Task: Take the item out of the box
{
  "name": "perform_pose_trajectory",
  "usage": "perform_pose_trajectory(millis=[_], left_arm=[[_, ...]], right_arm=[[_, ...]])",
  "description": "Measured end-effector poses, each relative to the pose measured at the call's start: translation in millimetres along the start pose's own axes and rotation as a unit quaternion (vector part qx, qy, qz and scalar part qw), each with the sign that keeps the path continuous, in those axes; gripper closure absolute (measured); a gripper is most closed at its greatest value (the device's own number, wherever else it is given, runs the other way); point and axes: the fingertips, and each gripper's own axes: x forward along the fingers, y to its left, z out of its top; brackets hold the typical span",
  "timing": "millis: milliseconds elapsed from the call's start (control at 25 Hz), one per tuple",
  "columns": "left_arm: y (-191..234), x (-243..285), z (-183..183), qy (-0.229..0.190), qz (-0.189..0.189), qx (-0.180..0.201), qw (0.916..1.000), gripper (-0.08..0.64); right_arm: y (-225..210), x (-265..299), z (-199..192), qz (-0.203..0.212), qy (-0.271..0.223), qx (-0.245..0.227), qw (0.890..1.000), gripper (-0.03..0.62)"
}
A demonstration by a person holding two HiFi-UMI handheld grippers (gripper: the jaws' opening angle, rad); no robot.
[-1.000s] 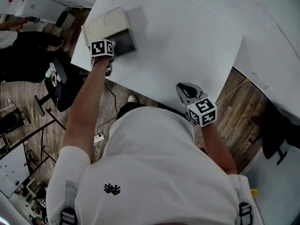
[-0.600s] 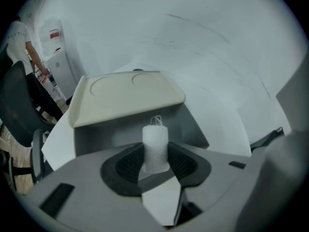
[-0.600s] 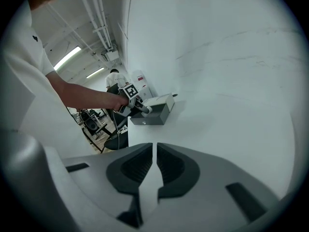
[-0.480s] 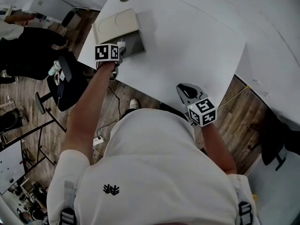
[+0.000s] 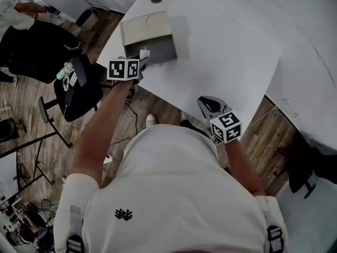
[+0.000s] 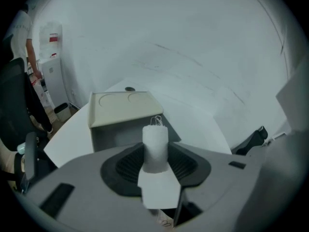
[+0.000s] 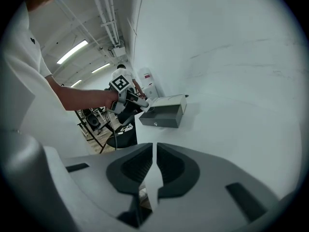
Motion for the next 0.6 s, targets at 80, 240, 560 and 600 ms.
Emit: perform_pose_trajectory(millis=[80, 240, 560, 600], left_arm=[[-4.3, -14.1, 1.1, -0.016, -0.014, 0.003, 0.9998, 0.397], [-9.9, -45.4, 4.3, -0.051, -0.033, 0.018, 0.9980, 0.397], [-22.3, -105.8, -2.8, -0.102, -0.087, 0.051, 0.9896, 0.397], [-23.2, -113.4, -4.2, -0.107, -0.092, 0.055, 0.9884, 0.397]], right_arm=[[6.7, 3.8, 3.3, -0.001, 0.000, -0.005, 1.000, 0.565], [19.2, 12.1, 8.8, -0.004, 0.001, -0.012, 1.000, 0.565], [46.4, 25.8, 17.7, -0.022, -0.002, -0.017, 1.000, 0.571], [50.1, 27.8, 19.2, -0.024, -0.002, -0.018, 1.000, 0.572]])
